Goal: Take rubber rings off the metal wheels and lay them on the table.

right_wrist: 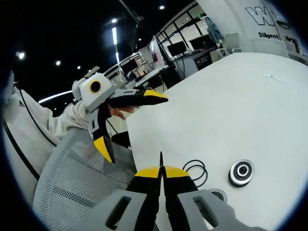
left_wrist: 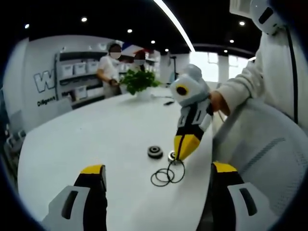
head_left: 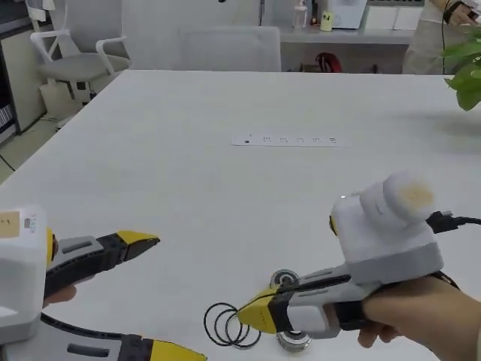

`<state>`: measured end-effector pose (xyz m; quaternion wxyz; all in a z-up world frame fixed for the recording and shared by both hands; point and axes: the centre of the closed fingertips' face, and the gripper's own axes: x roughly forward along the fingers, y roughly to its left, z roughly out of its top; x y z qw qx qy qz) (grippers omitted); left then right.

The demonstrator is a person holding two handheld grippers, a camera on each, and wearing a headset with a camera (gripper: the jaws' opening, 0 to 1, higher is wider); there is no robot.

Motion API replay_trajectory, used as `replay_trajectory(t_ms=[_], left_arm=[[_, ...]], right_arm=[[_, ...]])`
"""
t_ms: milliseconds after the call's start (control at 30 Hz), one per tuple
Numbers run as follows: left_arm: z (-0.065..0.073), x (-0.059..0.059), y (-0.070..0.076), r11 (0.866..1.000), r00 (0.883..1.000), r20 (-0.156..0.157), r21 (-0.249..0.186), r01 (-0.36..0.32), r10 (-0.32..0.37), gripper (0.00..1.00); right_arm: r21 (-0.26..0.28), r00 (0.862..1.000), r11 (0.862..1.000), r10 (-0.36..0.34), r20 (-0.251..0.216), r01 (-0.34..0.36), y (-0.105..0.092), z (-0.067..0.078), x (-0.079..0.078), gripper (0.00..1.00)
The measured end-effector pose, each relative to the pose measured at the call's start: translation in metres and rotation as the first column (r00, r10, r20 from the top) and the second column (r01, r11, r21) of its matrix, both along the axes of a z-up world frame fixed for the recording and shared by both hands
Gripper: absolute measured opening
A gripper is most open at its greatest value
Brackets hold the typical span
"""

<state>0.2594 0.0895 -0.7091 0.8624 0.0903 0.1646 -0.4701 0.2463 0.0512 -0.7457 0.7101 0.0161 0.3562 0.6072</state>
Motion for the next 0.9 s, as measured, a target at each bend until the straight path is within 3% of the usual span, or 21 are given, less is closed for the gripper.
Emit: replay_trajectory(t_ms=[167,433,533,633,800,900], left_arm=[[-0.001,-0.001,-0.001,1.000,1.000,-0.003,0.001,0.003,-0.003,0.91],[-0.002,-0.002,-0.001,1.000,1.000,-0.010,0.001,0.006,-0.006,0.90],[-0.003,-0.002,-0.001,1.000,1.000,-0.012,0.005,0.009,-0.009,0.90],[-0.004,-0.002,-0.001,1.000,1.000,-0.012,0.005,0.011,-0.011,0.90],[-0.004,-0.002,-0.001,1.000,1.000,-0.012,0.007,0.011,-0.011,0.89],[-0.004,-0.003,-0.001,1.000,1.000,-0.012,0.009,0.012,-0.012,0.89]], right_arm=[[-0.054,0.999,0.998,0.046,0.022,-0.044,-0.002,-0.012,-0.006,0.00],[-0.164,0.993,0.982,0.107,0.048,-0.098,-0.010,-0.037,-0.013,0.00],[-0.214,0.991,0.975,0.084,0.106,-0.059,-0.017,-0.045,-0.001,0.00],[-0.229,0.990,0.973,0.041,0.135,-0.009,-0.022,-0.049,0.009,0.00],[-0.216,0.983,0.975,-0.018,0.183,0.058,-0.025,-0.045,0.026,0.00],[-0.210,0.980,0.974,-0.041,0.193,0.082,-0.027,-0.044,0.030,0.08]])
